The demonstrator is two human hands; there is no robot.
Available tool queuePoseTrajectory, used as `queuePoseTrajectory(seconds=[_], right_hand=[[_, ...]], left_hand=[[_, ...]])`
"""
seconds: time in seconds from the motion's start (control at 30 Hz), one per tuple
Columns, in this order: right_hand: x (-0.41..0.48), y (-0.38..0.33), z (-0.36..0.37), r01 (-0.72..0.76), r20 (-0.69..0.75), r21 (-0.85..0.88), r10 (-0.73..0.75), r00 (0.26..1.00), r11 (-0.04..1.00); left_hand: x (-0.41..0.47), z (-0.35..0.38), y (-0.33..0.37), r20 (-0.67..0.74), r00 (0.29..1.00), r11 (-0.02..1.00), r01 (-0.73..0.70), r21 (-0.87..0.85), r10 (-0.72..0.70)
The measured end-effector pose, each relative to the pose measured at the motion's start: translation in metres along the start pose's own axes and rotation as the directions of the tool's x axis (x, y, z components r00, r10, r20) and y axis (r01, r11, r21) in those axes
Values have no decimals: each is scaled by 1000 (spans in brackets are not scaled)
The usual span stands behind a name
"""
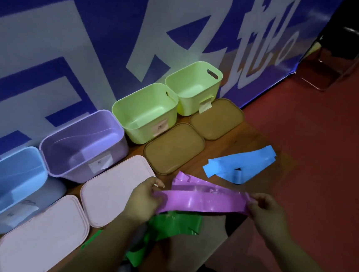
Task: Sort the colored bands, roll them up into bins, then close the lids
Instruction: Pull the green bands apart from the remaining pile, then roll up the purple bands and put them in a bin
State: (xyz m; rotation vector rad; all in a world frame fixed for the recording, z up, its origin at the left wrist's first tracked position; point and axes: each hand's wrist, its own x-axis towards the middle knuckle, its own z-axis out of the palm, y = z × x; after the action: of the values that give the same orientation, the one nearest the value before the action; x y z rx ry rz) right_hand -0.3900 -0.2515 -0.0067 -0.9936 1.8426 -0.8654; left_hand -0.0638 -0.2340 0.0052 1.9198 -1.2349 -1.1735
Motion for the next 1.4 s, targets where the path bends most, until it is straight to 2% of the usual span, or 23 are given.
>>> queuePoseTrajectory(seconds=[0.27,0.43,0.6,0.67,0.73,0.83,0.97,1.07,1.2,1.4], right_hand=[[25,23,-11,-28,-29,-142,24,999,990],[28,24,-10,-34,17,-239,39,999,970],[25,19,3,76,83,-357,-49,995,931],[20,13,14,134,172,-405,-69,983,904],[12,6,31,244,281,-433,-128,951,868],[-10,-1,60,324,333,-311,-217,917,893],[-41,-2,96,434,546,-284,-228,806,855],[-64,-5,121,486,649,-288,-206,733,825],[-98,-6,152,568,735,-252,-227,639,784],[-132,-15,183,642,773,-230,-263,577,731]], left_hand=[[60,39,29,11,998,992,-68,106,67],[65,47,19,67,997,988,-34,148,24],[34,41,8,28,1000,999,4,36,-5],[16,34,1,-45,999,998,0,56,2],[-4,22,-10,-119,992,992,-20,123,35],[-34,3,-31,-184,981,985,-24,173,57],[-76,-22,-62,-285,958,987,84,133,-43],[-107,-40,-81,-309,945,980,154,129,-107],[-143,-61,-107,-352,922,975,204,85,-162],[-181,-80,-144,-407,884,961,273,50,-230]])
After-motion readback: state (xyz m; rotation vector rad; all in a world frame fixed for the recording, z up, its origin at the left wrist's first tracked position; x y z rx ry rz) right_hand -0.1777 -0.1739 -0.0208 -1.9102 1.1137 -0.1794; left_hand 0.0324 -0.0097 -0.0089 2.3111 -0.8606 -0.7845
